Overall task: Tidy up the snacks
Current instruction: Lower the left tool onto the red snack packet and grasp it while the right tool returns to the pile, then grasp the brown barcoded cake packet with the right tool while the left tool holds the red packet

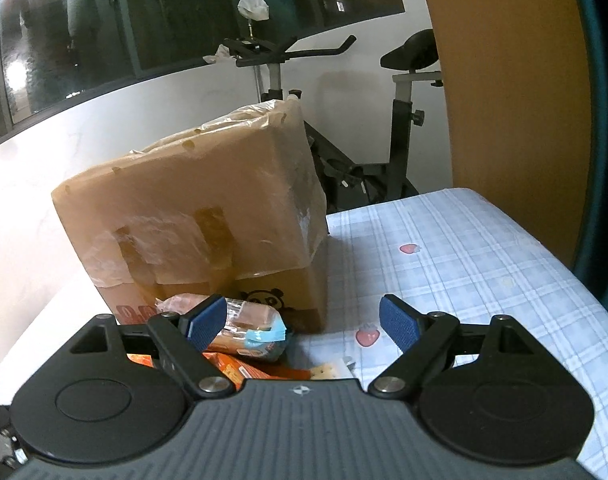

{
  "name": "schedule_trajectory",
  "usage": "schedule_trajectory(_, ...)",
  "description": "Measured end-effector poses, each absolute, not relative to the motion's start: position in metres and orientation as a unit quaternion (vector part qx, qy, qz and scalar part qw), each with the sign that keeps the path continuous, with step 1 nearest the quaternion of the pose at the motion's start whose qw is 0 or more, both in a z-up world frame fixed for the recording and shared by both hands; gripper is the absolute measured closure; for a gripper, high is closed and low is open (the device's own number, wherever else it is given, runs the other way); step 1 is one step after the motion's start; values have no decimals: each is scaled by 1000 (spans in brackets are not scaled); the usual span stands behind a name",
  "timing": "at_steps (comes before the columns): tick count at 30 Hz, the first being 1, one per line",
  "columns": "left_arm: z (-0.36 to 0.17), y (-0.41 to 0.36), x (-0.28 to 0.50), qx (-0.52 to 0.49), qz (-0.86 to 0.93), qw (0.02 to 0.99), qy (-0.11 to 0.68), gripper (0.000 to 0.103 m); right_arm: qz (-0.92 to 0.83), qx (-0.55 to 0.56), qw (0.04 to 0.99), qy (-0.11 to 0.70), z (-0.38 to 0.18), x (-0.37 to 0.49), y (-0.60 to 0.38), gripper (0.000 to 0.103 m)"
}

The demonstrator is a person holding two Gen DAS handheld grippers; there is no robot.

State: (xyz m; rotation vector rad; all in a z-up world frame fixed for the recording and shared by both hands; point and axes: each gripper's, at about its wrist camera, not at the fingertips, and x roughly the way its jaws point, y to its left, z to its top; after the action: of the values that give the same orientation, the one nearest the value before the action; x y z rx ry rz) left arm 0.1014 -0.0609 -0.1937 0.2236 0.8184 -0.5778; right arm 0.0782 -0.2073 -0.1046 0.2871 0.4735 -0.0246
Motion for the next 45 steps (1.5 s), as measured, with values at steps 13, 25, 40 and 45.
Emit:
schedule_trajectory(13, -205, -50, 102, 93, -231, 891, 380, 57, -15, 152, 956, 252, -121, 77, -206, 17)
schedule_trajectory(25, -194, -25, 98, 38, -215, 910, 354, 59, -43, 145, 941, 302, -153, 76, -212, 17)
schedule_trajectory(40, -182, 1, 95, -10, -182, 931, 315, 59, 11, 42, 932, 359, -177, 99, -175, 17)
schedule_trajectory(45, -176, 14, 95, -33, -151, 939, 308, 59, -22, 41, 930, 366, -178, 103, -184, 17)
